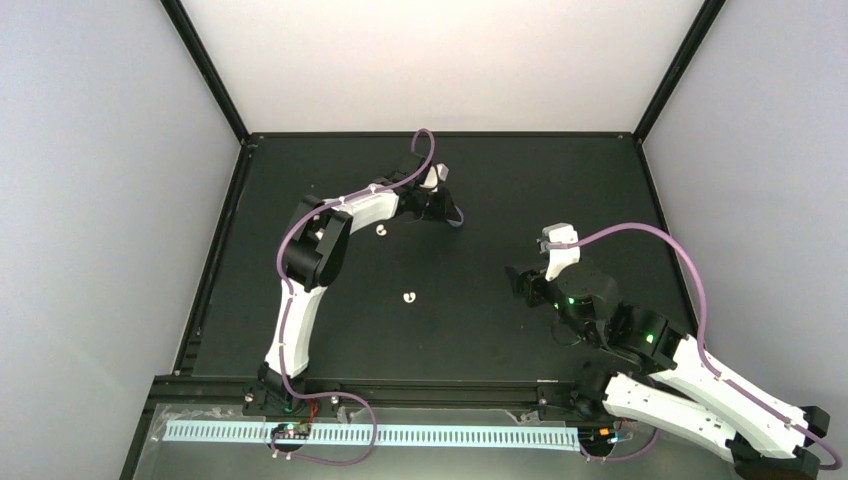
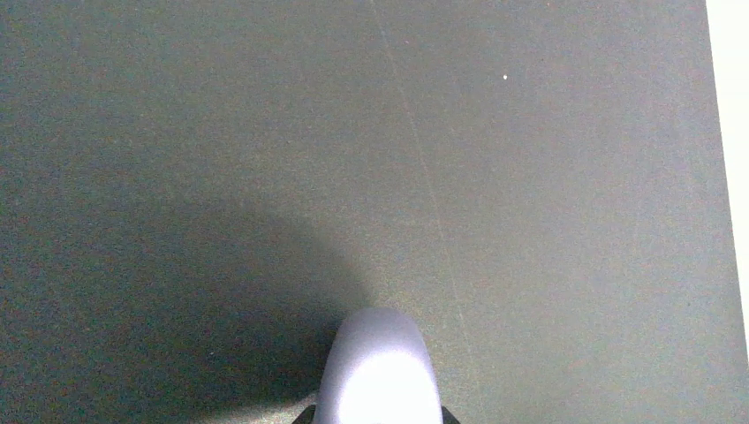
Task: Insert the wireless bluetooth earbuds into the charging case
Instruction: Place the charging case at the center of the board.
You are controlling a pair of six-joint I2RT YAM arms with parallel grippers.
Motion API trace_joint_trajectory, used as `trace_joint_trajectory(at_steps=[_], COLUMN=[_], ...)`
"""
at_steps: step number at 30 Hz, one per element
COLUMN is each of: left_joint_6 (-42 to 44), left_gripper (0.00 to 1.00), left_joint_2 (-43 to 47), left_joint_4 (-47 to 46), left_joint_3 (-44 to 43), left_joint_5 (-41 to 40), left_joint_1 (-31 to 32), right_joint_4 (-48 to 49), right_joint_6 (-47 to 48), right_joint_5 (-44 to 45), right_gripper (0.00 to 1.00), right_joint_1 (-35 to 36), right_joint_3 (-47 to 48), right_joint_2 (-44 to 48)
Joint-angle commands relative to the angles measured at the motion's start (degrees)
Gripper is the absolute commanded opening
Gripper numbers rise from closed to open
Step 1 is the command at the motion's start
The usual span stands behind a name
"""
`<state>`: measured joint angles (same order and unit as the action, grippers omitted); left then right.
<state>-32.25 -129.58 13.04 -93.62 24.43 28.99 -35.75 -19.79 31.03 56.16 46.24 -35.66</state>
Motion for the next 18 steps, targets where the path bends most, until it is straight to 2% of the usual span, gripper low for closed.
trace_joint_trajectory(at_steps=[1, 15, 17, 18], left_joint_6=[0.5, 2.6, 3.7, 4.2], left_gripper=[0.26, 0.61, 0.69, 0.78], left_joint_2=[-0.8, 7.4, 11.4, 13.6], left_joint_4=[2.6, 2.8, 3.4, 3.8], left_joint_3=[-0.8, 6.4, 8.0, 9.0], left_joint_5=[-1.3, -3.7, -5.0, -6.0], left_joint_1=[0.2, -0.7, -1.0, -1.2], right_joint_4=[-0.5, -0.4, -0.4, -0.1], right_joint_6=[0.3, 0.5, 0.5, 0.7], right_joint_5=[1.9, 1.7, 1.5, 1.5], right_gripper=[0.80, 0.80, 0.80, 0.80], right_joint_1=[-0.2, -0.2, -0.2, -0.2], right_joint_3=[1.6, 2.3, 2.4, 2.4], right_joint_2=[0.9, 0.9, 0.8, 0.7])
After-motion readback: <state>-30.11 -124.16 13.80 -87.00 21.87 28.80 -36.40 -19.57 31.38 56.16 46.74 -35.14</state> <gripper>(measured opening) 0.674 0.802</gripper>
